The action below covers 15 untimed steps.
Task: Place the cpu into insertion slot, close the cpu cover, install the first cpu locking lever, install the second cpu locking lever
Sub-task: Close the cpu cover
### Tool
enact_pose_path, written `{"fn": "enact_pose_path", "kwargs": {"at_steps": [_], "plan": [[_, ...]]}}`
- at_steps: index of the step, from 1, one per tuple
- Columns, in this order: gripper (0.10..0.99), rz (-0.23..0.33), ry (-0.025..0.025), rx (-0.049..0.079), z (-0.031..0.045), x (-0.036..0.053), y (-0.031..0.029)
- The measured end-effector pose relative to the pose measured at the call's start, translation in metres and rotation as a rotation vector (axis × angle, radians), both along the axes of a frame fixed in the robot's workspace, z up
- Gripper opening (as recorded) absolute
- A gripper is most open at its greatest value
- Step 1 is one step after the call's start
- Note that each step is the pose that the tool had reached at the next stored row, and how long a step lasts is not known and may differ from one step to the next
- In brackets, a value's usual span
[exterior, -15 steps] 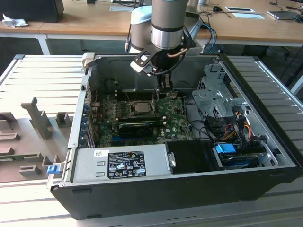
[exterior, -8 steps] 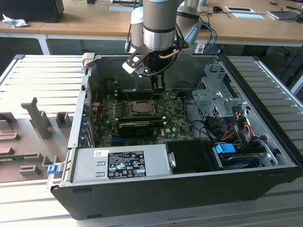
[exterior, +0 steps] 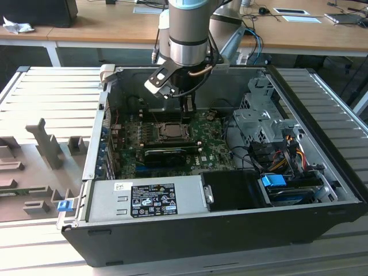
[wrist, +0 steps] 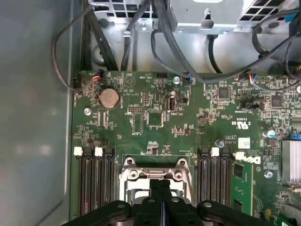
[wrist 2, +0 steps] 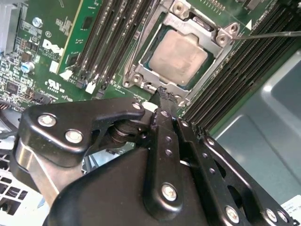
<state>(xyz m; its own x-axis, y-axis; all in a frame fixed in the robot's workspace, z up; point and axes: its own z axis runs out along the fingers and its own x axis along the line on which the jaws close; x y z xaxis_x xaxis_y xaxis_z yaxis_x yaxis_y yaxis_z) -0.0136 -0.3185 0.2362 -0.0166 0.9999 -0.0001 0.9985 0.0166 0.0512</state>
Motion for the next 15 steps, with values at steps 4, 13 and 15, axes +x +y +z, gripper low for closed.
{"fn": "enact_pose_path", "kwargs": {"at_steps": [4, 13, 15], "plan": [[0.106, 0.0, 0.0, 0.0, 0.0, -0.0064, 0.0], [0.106, 0.0, 0.0, 0.0, -0.0001, -0.0189, 0.0], [0.106, 0.0, 0.0, 0.0, -0.0001, -0.0214, 0.0]]}}
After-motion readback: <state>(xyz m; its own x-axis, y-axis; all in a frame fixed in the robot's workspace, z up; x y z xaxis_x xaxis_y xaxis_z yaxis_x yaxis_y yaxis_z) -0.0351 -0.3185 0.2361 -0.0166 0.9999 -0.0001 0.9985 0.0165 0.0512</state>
